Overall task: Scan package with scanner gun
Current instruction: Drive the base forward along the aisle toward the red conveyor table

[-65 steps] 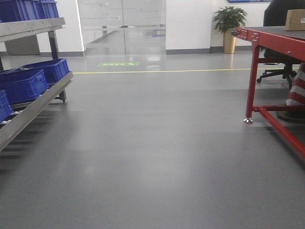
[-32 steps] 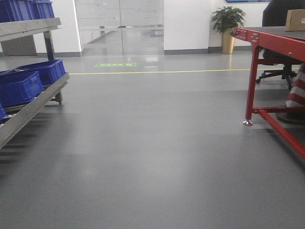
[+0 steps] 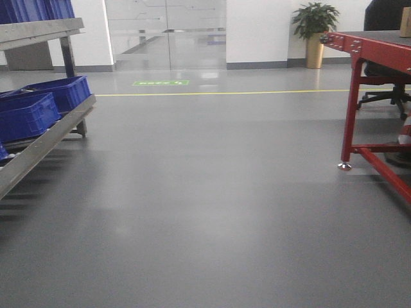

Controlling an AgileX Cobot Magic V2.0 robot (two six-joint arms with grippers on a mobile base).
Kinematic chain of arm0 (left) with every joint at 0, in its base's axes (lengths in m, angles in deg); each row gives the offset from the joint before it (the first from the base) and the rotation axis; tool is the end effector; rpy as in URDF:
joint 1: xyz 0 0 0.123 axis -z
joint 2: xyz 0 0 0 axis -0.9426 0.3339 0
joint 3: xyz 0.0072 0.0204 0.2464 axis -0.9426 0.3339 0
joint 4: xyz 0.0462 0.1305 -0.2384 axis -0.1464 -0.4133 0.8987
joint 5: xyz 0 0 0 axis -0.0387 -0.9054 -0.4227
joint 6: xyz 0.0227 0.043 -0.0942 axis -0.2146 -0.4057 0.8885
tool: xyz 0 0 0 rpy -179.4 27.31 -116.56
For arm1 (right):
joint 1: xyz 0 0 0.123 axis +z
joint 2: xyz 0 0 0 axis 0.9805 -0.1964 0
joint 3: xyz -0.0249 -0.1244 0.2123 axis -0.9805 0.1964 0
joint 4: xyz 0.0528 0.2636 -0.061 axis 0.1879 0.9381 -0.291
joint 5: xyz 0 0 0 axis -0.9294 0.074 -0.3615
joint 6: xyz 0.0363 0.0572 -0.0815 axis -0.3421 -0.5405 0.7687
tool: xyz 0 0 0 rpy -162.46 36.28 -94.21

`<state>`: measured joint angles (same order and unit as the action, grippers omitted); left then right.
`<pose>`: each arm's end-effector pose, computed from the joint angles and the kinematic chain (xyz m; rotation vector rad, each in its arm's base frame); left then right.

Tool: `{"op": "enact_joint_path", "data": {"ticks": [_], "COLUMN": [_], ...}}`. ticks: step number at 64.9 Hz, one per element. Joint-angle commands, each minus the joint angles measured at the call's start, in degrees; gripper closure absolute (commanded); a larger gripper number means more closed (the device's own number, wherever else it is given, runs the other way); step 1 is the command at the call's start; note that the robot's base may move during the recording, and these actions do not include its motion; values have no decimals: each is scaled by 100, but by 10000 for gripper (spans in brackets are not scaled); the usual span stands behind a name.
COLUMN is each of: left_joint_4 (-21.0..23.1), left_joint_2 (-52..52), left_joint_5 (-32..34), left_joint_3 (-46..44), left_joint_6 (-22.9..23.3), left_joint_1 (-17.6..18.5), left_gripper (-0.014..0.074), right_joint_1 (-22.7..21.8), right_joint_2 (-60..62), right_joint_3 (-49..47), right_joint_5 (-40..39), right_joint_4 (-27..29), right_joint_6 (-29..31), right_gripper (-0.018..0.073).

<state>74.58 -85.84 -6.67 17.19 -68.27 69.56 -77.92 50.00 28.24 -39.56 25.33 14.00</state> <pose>0.1342 0.0022 0.2082 -0.0126 1.5365 0.0131 0.1333 0.0015 0.2182 0.0075 1.4477 0.0267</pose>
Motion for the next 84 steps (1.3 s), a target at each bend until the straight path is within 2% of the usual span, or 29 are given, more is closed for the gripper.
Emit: {"op": "enact_joint_path", "data": {"ticks": [1, 84], "left_joint_4": [31, 31], "left_joint_2": [-20, -20], "left_joint_5": [66, 66], "left_joint_3": [-14, -14], "left_joint_6": [60, 60], "left_joint_1": [1, 1], "left_gripper": [707, 707], "right_joint_1": [5, 5], "right_joint_2": [15, 15], "right_joint_3": [0, 0], "right_joint_5": [-126, -126], "right_joint_4": [-29, -29], "right_joint_6": [3, 3], "right_gripper": [721, 721]}}
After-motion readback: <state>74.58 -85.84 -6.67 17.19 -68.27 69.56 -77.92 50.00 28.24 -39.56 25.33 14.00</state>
